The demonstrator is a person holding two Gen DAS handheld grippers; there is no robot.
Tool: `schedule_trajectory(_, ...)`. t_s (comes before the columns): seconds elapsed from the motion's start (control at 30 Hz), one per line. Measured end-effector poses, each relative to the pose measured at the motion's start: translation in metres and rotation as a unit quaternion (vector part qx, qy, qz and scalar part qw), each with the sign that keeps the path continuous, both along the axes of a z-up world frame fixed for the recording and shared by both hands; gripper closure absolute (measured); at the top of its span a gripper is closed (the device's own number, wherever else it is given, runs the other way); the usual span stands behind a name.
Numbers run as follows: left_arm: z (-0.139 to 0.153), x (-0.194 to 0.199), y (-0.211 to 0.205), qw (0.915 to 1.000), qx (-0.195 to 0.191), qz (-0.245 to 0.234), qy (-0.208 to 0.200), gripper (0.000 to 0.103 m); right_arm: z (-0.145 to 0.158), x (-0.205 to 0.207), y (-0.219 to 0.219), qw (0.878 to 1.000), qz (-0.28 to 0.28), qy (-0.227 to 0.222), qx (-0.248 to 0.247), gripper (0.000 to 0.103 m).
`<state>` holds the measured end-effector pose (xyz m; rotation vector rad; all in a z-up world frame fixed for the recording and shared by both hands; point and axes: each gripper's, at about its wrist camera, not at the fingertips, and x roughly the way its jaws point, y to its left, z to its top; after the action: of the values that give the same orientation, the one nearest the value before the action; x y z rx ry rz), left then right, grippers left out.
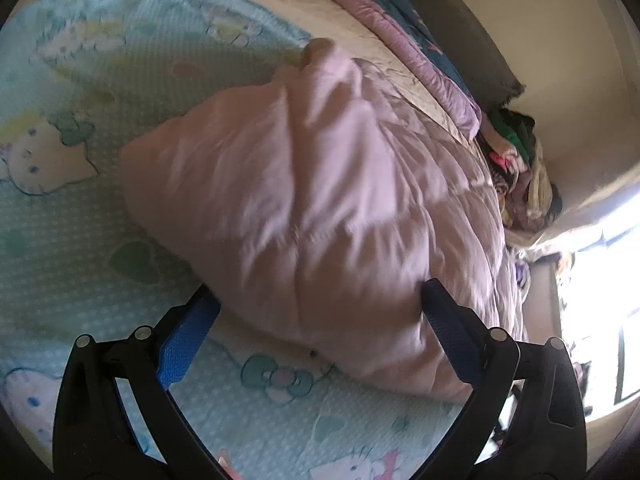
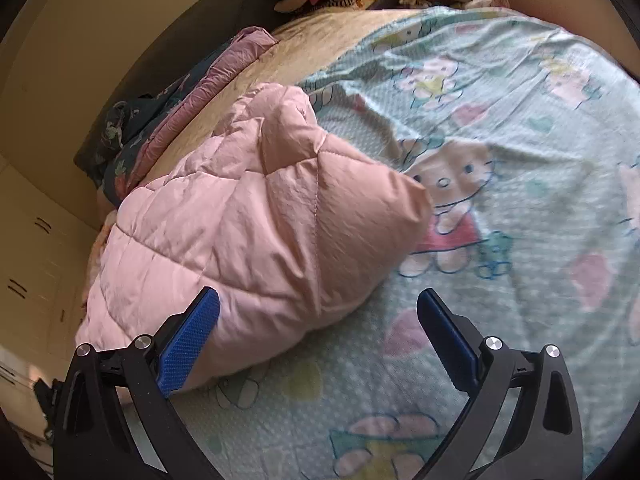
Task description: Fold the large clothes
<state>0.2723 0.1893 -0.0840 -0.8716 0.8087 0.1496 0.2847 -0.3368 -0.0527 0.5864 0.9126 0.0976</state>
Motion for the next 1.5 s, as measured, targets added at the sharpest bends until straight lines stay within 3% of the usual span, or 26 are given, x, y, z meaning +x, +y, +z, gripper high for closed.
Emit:
schedule_trajectory(0.27, -0.015, 0.025, 0.007, 0.9994, -0.030, 0.017, -0.005, 0.008, -0.009, 0.026, 0.003, 1.000, 0.001, -0.005, 0.018, 0.004)
schedule_trajectory(0.67, -0.017, 0.038, 0.007, 0.9993, -0.011, 0.025, -0.027, 0.008, -0.026, 0.055, 0.005, 0.999, 0.005, -0.012, 0.045, 0.005)
schedule_trajectory(0.77, -0.014, 0.039, 0.005, 0.9994, 0.002, 0.019, -0.029, 0.012, -0.025, 0.060, 0.008, 0.999, 0.021, -0.017, 0.038, 0.018)
schedule_trajectory(0.93, 0.003, 0.039, -0.004, 0.9972, 0.065, 0.002, -0.036, 0.036, -0.013, 0.062, 0.018, 0.997, 0.054, -0.039, 0.025, 0.049)
schedule_trajectory(1.0, 0.012, 0.041, -0.009, 0.9953, 0.090, -0.007, -0.037, 0.044, -0.006, 0.062, 0.023, 0.996, 0.068, -0.051, 0.006, 0.054)
schedule_trajectory(1.2, 0.035, 0.046, -0.027, 0.9831, 0.176, -0.036, -0.038, 0.056, 0.013, 0.061, 0.037, 0.991, 0.098, -0.078, -0.053, 0.063)
schedule_trajectory(1.5, 0.055, 0.055, -0.037, 0.9748, 0.213, -0.053, -0.042, 0.064, 0.046, 0.060, 0.058, 0.978, 0.132, -0.107, -0.121, 0.069)
